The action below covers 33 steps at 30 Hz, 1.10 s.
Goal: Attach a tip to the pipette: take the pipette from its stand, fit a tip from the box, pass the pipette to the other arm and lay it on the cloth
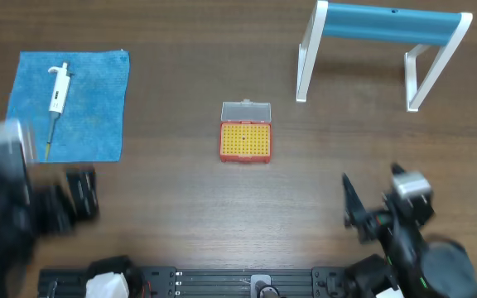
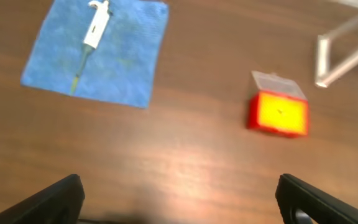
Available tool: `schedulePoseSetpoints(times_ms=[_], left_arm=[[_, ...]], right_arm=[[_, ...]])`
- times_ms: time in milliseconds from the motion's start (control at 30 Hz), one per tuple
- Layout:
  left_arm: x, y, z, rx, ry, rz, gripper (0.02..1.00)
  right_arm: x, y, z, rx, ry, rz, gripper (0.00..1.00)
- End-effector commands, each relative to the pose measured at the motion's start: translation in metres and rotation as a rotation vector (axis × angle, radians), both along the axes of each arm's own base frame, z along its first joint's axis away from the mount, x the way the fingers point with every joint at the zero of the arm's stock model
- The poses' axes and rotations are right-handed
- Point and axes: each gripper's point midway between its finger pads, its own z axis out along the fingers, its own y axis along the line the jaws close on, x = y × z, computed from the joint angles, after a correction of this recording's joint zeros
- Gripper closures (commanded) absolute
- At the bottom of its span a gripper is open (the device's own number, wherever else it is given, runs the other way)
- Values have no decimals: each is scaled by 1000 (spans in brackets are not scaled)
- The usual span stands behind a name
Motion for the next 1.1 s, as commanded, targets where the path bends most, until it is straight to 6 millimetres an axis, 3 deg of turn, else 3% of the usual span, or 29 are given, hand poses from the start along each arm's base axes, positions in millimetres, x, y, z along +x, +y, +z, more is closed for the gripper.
schedulePoseSetpoints(times_ms=[33, 100, 267, 667, 767, 867, 967, 1100], left_arm=[[-68, -32, -22, -46, -169, -49, 23], [-92, -37, -27, -21, -262, -53, 23], [-125, -45, -31, 16, -406, -60, 23], [-126, -45, -32, 16, -405, -60, 23], [-119, -42, -43, 4, -358, -86, 23], [-83, -37, -45, 5, -384, -144, 23], [7, -31, -31, 143, -608, -255, 23], [67, -28, -32, 210, -924, -245, 23]], right_arm=[[-32, -17, -34, -7, 39, -18, 167], [-29, -16, -50, -16, 113, -27, 167], [-28, -29, -55, 48, 140, -124, 163], [-29, -29, -58, 41, 155, -125, 167], [-29, -29, -58, 40, 155, -125, 167], [-29, -29, -58, 41, 155, -125, 167], [-29, -29, -58, 41, 155, -125, 167], [-29, -29, -58, 41, 155, -125, 165]])
